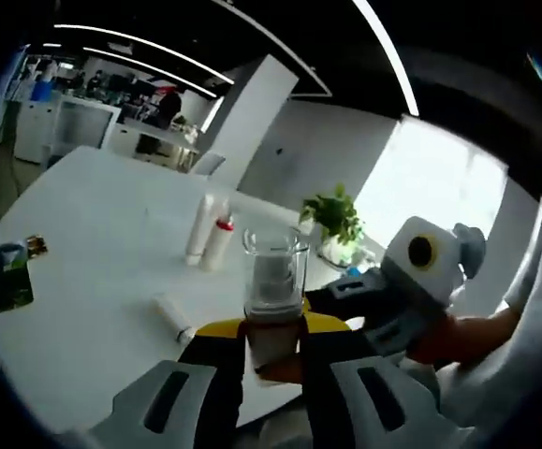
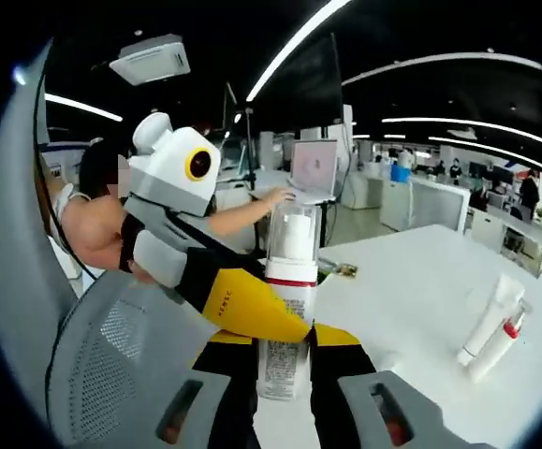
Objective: Arrange the skincare products in the storage area until every visible bottle or jar stands upright without overlapping.
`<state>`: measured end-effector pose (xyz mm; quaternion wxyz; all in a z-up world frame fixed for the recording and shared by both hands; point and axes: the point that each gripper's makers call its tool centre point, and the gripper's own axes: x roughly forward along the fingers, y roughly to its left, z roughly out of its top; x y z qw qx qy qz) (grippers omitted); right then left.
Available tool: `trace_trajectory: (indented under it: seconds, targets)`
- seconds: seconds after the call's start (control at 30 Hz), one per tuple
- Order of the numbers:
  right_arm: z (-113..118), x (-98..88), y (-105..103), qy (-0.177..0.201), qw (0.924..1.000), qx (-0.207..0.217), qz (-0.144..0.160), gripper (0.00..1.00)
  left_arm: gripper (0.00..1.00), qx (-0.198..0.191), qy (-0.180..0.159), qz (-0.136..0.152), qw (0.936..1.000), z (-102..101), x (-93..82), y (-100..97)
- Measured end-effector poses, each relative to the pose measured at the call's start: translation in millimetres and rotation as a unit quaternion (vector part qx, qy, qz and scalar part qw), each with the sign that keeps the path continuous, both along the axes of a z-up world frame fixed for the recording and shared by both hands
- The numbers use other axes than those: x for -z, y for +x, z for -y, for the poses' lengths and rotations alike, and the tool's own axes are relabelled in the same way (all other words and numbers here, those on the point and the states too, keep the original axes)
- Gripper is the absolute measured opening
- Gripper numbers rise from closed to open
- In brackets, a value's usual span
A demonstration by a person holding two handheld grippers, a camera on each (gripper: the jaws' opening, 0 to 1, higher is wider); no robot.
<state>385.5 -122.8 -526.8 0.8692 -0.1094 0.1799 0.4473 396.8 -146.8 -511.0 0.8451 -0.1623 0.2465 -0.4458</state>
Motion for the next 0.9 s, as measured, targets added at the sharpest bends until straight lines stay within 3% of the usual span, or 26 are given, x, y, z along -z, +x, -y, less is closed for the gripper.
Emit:
trace_trajectory:
  seconds: [0.03, 0.2, 0.37, 0.43, 0.47, 0.5, 0.57, 0.6, 0.67, 0.7, 0.77, 0.83, 0.9]
  targets:
    - [-1, 0.0, -1, -0.001, 1.0000, -0.001, -0.001, 0.13, 0.19, -0.001, -0.004, -0.011, 0.9999, -1, 0.8, -1.2]
    - [-2, -4.0, -3, -0.005, 0.9996, -0.023, 0.016, 0.14, 0.18, 0.024, -0.003, 0.008, 0.9997, -6, -4.5, -5.0]
    - [-3, -21.0, -6, 0.036, 0.9977, -0.055, 0.017, 0.16, 0.17, 0.071, -0.034, 0.041, 0.9961, -7, -24.4, -8.4]
    - [-5, -30.3, -12, 0.080, 0.9938, -0.076, -0.011, 0.17, 0.17, 0.120, -0.047, 0.079, 0.9885, -5, -38.0, -18.9]
    - [-5, -31.5, -15, 0.090, 0.9920, -0.085, -0.023, 0.19, 0.17, 0.126, -0.049, 0.082, 0.9874, -5, -39.9, -20.9]
    - [-4, -30.5, -21, 0.094, 0.9888, -0.108, -0.042, 0.23, 0.17, 0.160, -0.065, 0.074, 0.9821, -3, -46.1, -31.6]
    - [-3, -30.4, -30, 0.096, 0.9837, -0.143, -0.052, 0.24, 0.17, 0.185, -0.062, 0.098, 0.9758, -3, -53.9, -37.9]
    - [-6, -31.6, -44, 0.108, 0.9748, -0.183, -0.069, 0.23, 0.17, 0.208, -0.061, 0.096, 0.9715, -2, -55.7, -44.6]
    - [-7, -31.2, -59, 0.116, 0.9637, -0.218, -0.101, 0.18, 0.17, 0.237, -0.056, 0.102, 0.9647, -1, -58.8, -52.4]
    - [-7, -32.2, -60, 0.120, 0.9621, -0.222, -0.104, 0.18, 0.17, 0.265, -0.057, 0.101, 0.9572, 1, -61.1, -61.8]
    - [-10, -38.5, -68, 0.142, 0.9537, -0.239, -0.113, 0.16, 0.17, 0.284, -0.058, 0.114, 0.9504, 3, -66.3, -68.0]
    - [-10, -37.9, -71, 0.143, 0.9526, -0.239, -0.122, 0.16, 0.17, 0.293, -0.053, 0.111, 0.9481, 3, -66.4, -69.5]
    - [-9, -37.4, -66, 0.134, 0.9603, -0.222, -0.102, 0.15, 0.17, 0.290, -0.050, 0.113, 0.9490, 4, -65.2, -67.4]
